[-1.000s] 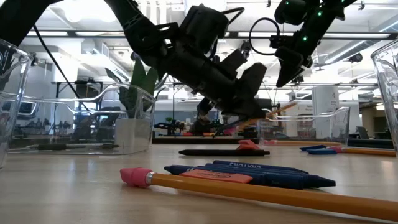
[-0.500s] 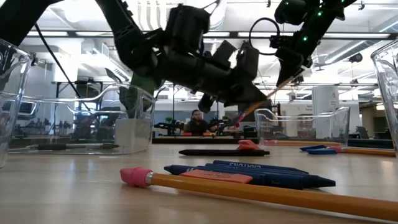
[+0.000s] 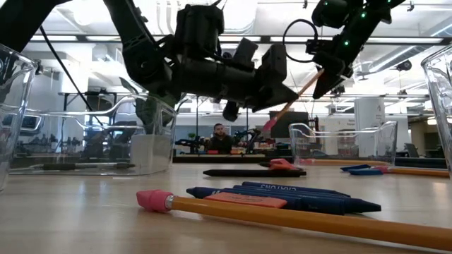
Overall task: Sort crayons/erasers/pens/pencils in bins
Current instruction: Put the orange pencil into the top right transparent bin
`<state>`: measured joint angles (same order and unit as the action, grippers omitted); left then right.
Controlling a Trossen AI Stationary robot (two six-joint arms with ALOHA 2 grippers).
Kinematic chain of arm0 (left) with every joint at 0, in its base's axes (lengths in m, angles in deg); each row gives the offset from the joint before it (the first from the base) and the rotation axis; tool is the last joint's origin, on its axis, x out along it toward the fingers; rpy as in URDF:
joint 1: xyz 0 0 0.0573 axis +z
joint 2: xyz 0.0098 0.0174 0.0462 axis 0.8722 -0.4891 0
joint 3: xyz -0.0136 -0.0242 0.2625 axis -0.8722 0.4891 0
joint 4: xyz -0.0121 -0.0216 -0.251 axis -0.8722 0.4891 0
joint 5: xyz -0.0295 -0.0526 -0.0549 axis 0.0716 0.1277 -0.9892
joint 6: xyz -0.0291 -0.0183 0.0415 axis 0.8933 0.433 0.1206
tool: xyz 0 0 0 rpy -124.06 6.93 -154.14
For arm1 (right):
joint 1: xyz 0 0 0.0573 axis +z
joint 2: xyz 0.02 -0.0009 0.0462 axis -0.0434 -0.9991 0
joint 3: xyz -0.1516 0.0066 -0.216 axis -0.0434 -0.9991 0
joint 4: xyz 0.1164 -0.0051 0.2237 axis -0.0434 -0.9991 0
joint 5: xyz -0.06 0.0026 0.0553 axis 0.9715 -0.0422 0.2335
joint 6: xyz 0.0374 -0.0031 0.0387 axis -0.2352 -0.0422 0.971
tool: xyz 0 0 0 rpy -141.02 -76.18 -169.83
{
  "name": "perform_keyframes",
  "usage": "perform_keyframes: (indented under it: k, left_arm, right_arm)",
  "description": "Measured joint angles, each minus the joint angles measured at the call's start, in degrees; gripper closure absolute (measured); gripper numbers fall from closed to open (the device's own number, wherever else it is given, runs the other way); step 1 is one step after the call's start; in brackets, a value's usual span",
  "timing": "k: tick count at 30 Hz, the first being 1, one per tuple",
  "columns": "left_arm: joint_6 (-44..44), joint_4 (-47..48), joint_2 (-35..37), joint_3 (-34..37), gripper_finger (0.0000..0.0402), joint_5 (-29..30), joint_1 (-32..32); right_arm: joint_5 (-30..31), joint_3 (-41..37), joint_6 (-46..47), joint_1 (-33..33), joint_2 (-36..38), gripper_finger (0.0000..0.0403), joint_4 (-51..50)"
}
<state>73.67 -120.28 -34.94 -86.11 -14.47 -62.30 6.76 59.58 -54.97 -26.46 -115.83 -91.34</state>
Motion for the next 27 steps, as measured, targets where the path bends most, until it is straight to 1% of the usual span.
perform_keyframes:
  k: [4,7,12,14,16,18,21,22,24,25,27]
  left_arm:
    - [-0.8,-3.9,0.0,0.0,0.0391,1.9,0.0]
    - [-2.9,-5.0,0.0,0.0,0.0391,4.9,-0.1]
    - [-4.4,-5.0,0.6,0.1,0.0391,9.3,-0.3]
    - [-6.1,-5.3,1.5,0.2,0.0391,11.0,-0.5]
    - [-7.7,-5.4,2.7,0.4,0.0391,12.7,-0.6]
    - [-9.5,-6.0,3.9,0.6,0.0391,14.8,-0.7]
    - [-12.8,-6.2,6.3,1.0,0.0391,17.9,-0.8]
    - [-13.5,-6.2,7.3,1.2,0.0391,18.5,-0.9]
    - [-14.3,-6.5,8.4,1.3,0.0391,19.4,-0.9]
    - [-15.0,-6.5,9.1,1.4,0.0391,19.4,-0.9]
    - [-15.8,-6.7,9.9,1.5,0.0391,19.4,-1.0]
  right_arm:
    - [-6.2,0.0,-1.4,0.8,0.5,0.0309,4.7]
    - [-8.8,0.0,-1.9,1.3,1.6,0.0309,9.6]
    - [-8.7,0.0,-3.7,1.5,3.8,0.0309,15.5]
    - [-7.7,0.0,-3.9,1.5,4.7,0.0309,17.7]
    - [-5.4,0.0,-3.8,1.5,5.5,0.0309,19.7]
    - [-3.8,0.0,-3.8,1.4,5.9,0.0309,20.9]
    - [-3.8,0.0,-3.0,1.4,6.0,0.0309,20.8]
    - [-4.7,-0.1,-2.4,1.4,6.0,0.0309,20.7]
    - [-8.8,-0.4,-1.2,1.4,5.8,0.0309,20.6]
    - [-11.5,-0.5,-0.6,1.4,5.7,0.0309,20.6]
    - [-19.3,-0.8,0.1,1.4,5.6,0.0309,20.8]
